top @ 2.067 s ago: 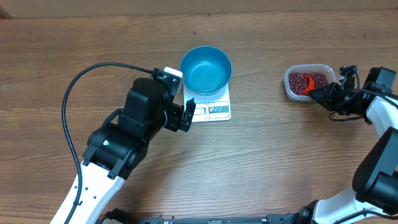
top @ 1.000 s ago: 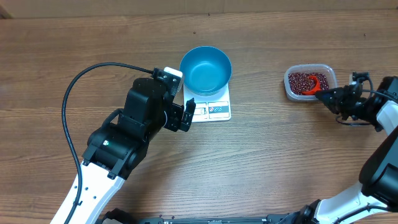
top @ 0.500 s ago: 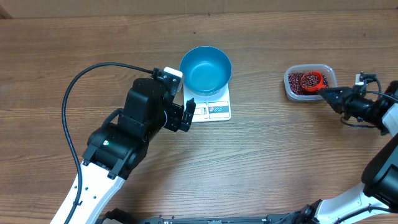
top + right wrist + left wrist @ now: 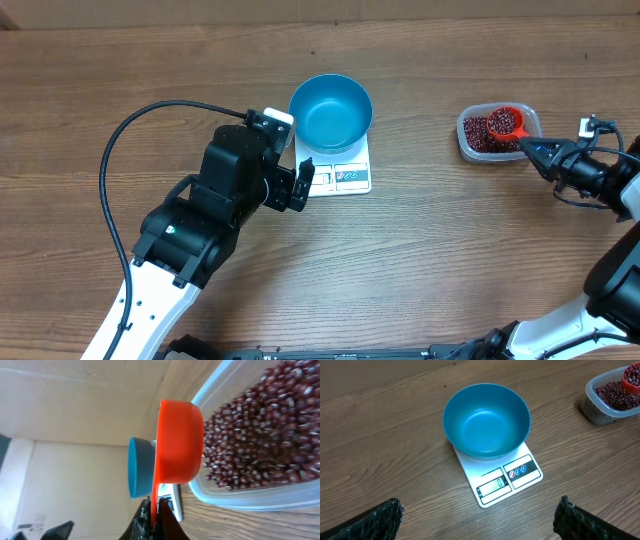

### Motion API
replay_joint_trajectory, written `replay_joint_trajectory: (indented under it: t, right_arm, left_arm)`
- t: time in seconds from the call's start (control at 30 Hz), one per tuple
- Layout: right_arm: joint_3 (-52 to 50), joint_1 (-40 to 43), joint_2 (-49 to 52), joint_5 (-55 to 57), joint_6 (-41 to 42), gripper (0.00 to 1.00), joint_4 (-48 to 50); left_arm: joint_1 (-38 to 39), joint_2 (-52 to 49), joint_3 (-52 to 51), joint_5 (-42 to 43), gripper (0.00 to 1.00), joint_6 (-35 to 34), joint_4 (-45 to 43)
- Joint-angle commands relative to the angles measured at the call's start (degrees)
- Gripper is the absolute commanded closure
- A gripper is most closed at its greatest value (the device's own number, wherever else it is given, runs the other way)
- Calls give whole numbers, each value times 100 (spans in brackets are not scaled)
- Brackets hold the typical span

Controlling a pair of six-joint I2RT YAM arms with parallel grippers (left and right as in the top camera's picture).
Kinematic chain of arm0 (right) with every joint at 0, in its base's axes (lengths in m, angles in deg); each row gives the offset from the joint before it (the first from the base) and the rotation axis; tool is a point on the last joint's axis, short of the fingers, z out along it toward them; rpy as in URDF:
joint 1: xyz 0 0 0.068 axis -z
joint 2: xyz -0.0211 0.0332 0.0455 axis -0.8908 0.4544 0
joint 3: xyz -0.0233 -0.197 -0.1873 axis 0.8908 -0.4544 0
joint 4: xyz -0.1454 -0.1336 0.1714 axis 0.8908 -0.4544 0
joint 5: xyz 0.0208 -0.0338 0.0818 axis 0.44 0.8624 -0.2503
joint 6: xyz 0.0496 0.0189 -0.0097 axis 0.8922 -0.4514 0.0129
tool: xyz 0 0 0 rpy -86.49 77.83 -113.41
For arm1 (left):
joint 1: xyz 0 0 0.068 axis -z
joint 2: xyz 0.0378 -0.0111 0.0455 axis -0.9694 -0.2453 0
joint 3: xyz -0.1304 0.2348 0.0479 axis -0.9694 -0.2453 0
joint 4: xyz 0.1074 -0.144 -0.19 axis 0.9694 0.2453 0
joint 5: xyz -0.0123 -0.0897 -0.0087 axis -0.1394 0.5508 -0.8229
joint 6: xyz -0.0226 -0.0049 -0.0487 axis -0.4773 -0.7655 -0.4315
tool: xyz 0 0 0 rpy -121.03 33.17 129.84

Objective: Scoop item into bowl and weigh 150g on scale
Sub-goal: 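Drag the red scoop through the beans to fill it, right gripper, then carry the filled scoop left over the blue bowl with right gripper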

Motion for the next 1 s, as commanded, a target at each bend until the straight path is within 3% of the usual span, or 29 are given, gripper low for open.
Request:
replay_joint_trajectory:
  t: [0.0,0.53,0.97]
  right_arm:
    - [-35,20,31,-531,-4,96,-48]
    - [-35,-262,31,-1075,-7,96,-553]
    - [-33,-1755,31,-1073,-2,96,-490]
  left_arm:
    - [-31,83,7,52,0,-39,-17]
    - [-31,83,7,52,0,-39,-17]
    - [-31,83,7,52,0,-39,-17]
